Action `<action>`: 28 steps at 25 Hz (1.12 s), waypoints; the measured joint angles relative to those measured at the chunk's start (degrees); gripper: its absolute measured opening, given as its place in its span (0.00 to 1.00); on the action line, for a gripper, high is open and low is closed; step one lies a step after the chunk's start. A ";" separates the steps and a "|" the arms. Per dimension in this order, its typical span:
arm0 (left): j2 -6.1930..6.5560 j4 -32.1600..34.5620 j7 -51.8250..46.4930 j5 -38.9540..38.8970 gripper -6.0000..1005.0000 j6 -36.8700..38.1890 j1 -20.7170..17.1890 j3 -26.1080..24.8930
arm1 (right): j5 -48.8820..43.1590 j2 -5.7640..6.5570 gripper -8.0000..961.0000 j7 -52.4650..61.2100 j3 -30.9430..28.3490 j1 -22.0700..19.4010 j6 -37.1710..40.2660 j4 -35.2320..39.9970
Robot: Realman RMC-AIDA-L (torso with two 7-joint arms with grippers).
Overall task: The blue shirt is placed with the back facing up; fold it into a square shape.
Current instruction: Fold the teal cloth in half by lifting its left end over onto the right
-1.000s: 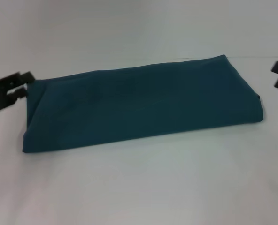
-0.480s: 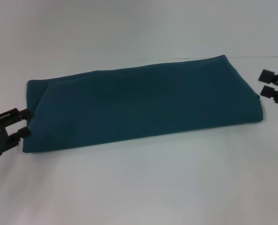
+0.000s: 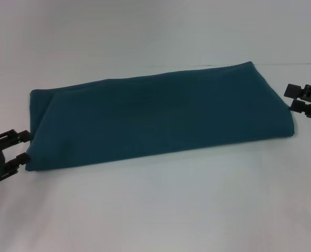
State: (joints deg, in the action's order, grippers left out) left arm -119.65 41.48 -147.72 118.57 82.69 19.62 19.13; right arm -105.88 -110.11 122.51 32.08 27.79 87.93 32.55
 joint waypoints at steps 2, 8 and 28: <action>-0.03 0.04 -0.88 0.16 0.63 -0.81 -0.18 -0.10 | -0.27 0.13 0.98 0.00 0.07 0.12 0.35 0.00; -0.14 -0.07 -2.22 1.66 0.63 -3.35 -0.67 -0.23 | -0.32 0.34 0.98 0.00 0.42 0.21 0.81 0.04; -1.05 -1.69 -3.65 3.25 0.63 -8.47 -0.98 -0.50 | -0.29 -0.22 0.98 -0.84 1.05 -0.19 1.90 0.06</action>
State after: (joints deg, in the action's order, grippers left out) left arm -120.70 39.79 -151.38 121.82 74.23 18.65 18.64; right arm -106.17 -110.33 121.68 33.14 27.60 89.83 32.61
